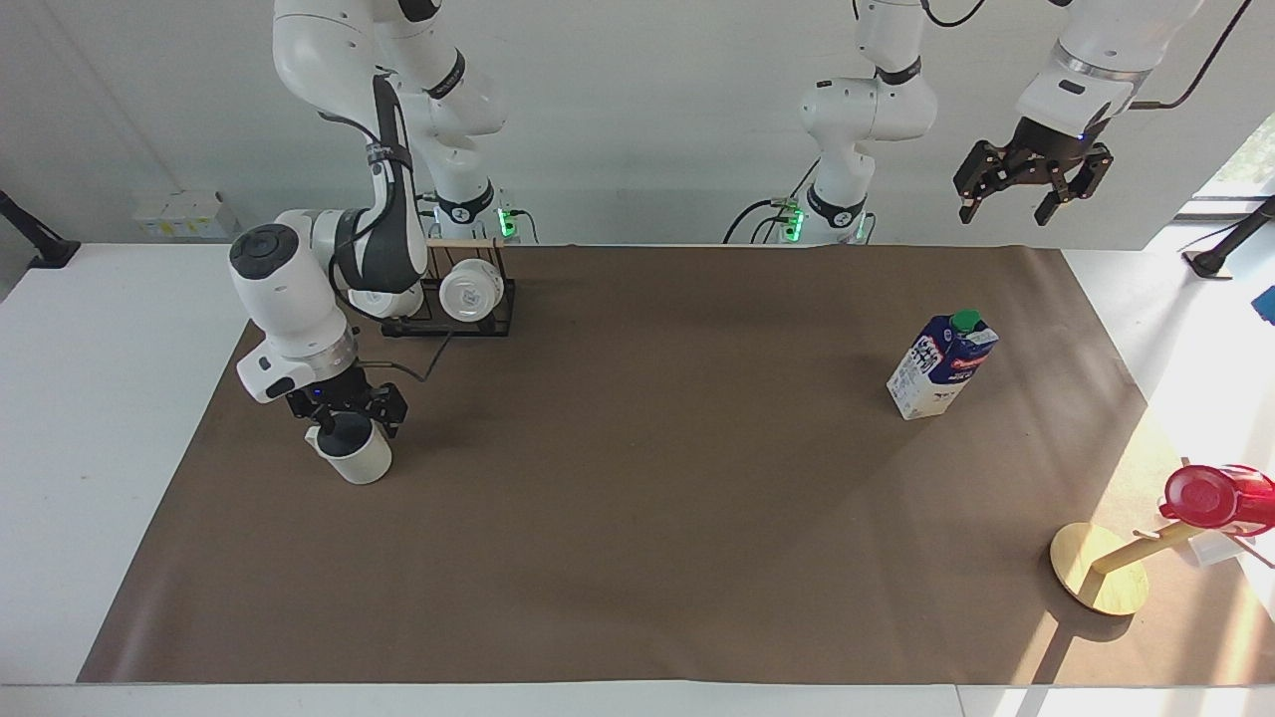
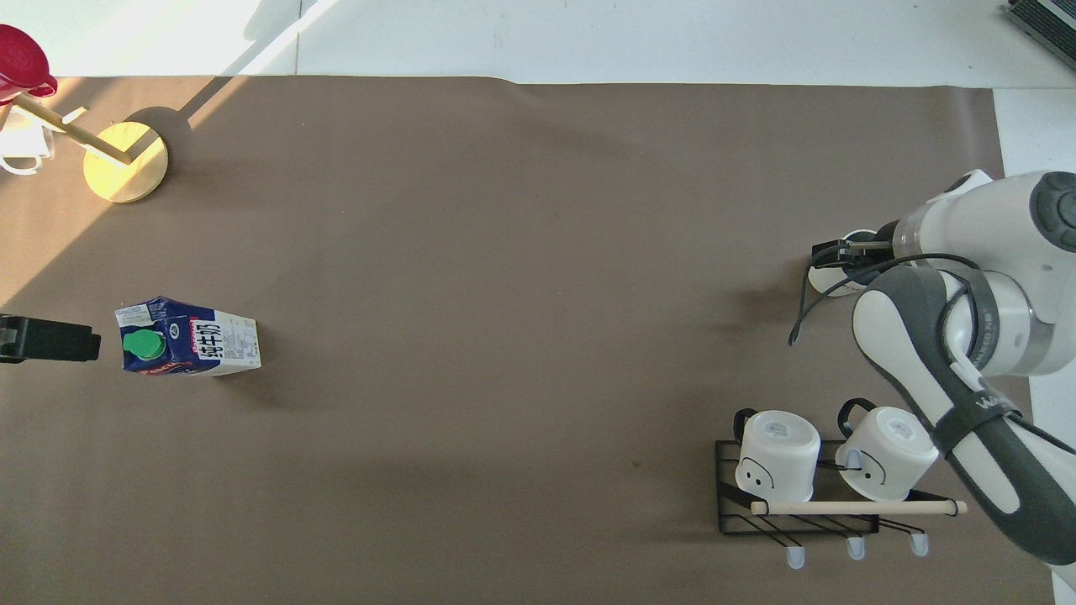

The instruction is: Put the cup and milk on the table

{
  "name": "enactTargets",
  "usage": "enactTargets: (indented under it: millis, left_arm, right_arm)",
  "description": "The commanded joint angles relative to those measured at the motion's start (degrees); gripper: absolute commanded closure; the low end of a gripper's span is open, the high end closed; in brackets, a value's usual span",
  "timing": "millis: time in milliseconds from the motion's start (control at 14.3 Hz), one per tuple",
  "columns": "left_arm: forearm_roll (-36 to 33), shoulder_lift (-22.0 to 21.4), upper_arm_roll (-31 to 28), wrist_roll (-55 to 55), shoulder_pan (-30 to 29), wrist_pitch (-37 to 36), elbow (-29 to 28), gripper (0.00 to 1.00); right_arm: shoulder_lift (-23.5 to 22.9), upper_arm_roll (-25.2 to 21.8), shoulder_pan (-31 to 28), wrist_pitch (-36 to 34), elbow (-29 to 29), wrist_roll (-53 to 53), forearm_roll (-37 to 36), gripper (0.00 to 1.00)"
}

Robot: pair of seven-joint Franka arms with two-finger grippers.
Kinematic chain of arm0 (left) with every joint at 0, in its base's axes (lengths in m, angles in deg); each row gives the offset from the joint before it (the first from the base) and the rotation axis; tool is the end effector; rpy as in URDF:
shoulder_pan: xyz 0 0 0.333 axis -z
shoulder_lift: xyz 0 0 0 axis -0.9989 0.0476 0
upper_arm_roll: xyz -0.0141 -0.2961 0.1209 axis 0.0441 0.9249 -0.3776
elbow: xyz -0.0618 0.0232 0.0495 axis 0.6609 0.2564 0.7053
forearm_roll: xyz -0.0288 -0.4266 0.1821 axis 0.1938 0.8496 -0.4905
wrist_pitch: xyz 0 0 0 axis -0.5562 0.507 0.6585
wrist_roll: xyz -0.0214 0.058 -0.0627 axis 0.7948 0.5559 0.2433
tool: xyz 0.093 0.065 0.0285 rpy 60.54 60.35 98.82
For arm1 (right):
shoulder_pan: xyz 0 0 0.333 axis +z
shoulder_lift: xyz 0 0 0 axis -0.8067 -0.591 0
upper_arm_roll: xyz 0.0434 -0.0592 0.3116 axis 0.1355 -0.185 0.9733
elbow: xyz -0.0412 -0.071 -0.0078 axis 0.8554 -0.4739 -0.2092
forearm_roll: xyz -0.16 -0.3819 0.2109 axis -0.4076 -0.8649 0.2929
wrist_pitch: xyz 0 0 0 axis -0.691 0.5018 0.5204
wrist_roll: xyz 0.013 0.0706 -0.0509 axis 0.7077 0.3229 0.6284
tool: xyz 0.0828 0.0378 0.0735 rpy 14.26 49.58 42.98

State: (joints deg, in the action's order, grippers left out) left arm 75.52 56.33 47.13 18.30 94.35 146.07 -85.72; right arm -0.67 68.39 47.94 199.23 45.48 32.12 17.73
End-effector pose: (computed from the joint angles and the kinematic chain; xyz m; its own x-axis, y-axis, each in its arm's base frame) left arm 0.5554 -0.0394 0.6627 0.9936 -0.1126 0.0116 -0.1124 -0.9935 -0.0156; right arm 0.6712 -0.0399 0.3103 0.9936 -0.0628 0.0937 -0.0652 -0.9976 0.0224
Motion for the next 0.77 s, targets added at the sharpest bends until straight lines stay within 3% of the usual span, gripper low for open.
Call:
enactTargets:
  millis: [0, 210, 420, 560, 700]
  left_arm:
    - [-1.3, -0.2, -0.2, -0.5, 0.3, -1.2, 0.6, 0.00]
    - [-1.3, -0.2, -0.2, -0.5, 0.3, -1.1, 0.6, 0.00]
    - [-1.3, -0.2, -0.2, -0.5, 0.3, -1.2, 0.6, 0.00]
    - [-1.3, -0.2, -0.2, -0.5, 0.4, -1.2, 0.6, 0.00]
    - [-1.3, -0.2, -0.2, -0.5, 0.3, -1.1, 0.6, 0.00]
  right_arm:
    - [-0.4, 0.4, -0.1, 0.8, 0.2, -1.3, -0.7, 0.00]
    - [-0.5, 0.4, -0.1, 0.8, 0.8, -1.5, -0.7, 0.01]
    - [-0.6, 0.4, -0.1, 0.8, 0.8, -3.8, -0.7, 0.68]
    - [-0.6, 0.4, -0.1, 0.3, 0.8, -4.0, -0.7, 1.00]
    - [-0.6, 0.4, -0.1, 0.1, 0.8, -4.0, -0.7, 1.00]
